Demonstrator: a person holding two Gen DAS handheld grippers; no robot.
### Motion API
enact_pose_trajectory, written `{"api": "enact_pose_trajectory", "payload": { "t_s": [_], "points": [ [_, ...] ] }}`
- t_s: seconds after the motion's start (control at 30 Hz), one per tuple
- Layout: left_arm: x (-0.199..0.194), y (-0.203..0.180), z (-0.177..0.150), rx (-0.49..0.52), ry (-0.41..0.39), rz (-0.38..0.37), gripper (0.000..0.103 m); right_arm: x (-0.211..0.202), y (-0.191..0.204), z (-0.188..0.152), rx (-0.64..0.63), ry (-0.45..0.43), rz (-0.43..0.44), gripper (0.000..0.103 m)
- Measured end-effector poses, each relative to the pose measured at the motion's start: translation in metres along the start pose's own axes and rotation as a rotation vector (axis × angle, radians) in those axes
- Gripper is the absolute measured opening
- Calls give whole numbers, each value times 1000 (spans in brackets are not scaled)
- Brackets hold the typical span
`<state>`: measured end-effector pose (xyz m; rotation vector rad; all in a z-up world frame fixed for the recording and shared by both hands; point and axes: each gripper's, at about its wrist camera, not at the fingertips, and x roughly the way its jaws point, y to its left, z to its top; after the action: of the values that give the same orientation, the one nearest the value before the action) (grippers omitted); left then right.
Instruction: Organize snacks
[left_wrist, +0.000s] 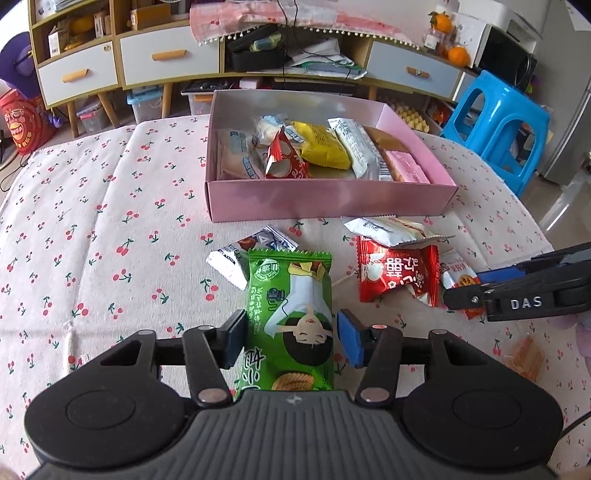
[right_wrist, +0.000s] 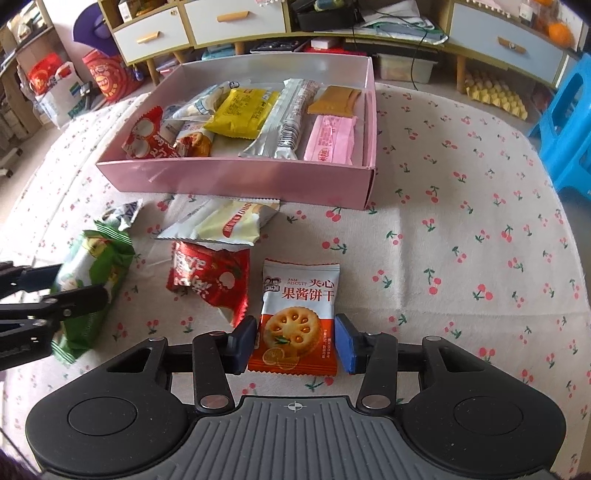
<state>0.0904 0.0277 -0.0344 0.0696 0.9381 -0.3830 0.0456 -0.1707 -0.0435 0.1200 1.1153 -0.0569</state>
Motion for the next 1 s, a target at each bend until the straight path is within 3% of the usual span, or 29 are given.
{"api": "enact_pose_trajectory", "payload": {
  "t_s": [0.53, 1.0],
  "points": [
    [-15, 11, 2, -96, 20, -67, 42, -20, -18, 8, 155, -6, 145, 44],
    [-30, 11, 13, -149, -40, -98, 42, -39, -36, 16, 297, -31, 253, 43]
  ]
}}
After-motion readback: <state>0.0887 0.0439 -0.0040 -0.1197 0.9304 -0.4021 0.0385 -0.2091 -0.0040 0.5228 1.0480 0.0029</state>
